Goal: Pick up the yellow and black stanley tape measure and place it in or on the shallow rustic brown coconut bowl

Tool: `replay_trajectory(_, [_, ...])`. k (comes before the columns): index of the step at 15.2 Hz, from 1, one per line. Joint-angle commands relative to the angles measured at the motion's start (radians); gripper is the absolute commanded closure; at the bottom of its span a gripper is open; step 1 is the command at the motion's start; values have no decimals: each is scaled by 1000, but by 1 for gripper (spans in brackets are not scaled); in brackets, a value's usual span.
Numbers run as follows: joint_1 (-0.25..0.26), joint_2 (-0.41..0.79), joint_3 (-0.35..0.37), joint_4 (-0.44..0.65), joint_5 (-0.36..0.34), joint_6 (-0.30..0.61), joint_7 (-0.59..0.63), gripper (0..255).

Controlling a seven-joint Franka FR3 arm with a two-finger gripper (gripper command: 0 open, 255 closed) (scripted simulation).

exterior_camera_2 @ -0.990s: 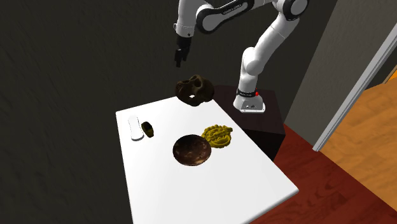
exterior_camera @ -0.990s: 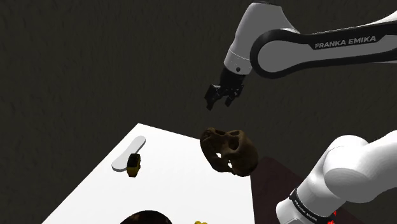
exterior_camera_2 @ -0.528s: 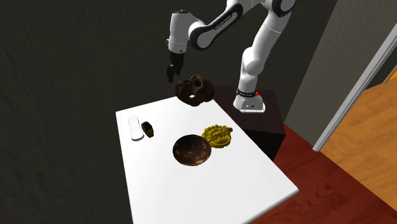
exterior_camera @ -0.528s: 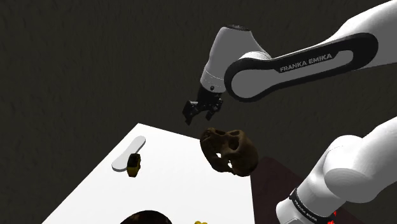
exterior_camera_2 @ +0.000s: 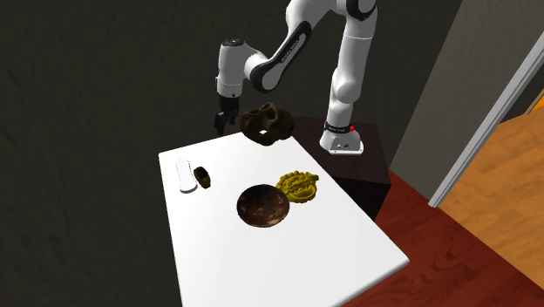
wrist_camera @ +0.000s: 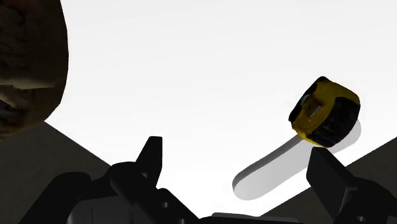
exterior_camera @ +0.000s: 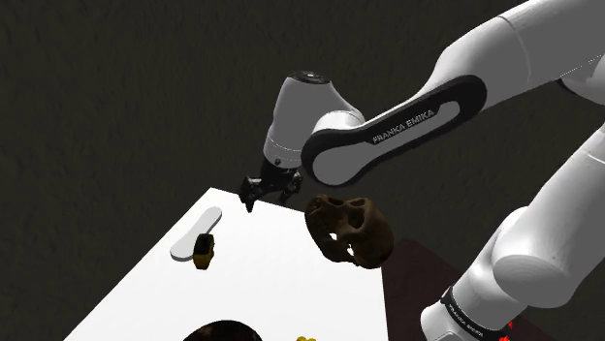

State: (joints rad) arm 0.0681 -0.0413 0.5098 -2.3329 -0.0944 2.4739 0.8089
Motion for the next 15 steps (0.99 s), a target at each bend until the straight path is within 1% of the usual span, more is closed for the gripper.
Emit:
replay_trajectory(1, [4, 83, 14, 40, -67, 33, 75, 0])
replay_trajectory(4, [36, 209, 11, 116, -175, 63, 190, 0])
replay_trajectory(6, [71, 291, -5, 174, -240, 75, 258, 0])
replay_trajectory(9, [133, 409, -38, 270, -317, 84, 341, 0])
replay_trajectory(12, [196, 523, -73, 377, -370, 86, 403, 0])
replay_trajectory(13, [210, 546, -80, 401, -379, 86, 413, 0])
replay_trajectory(15, [220, 570, -93, 410, -393, 100, 422, 0])
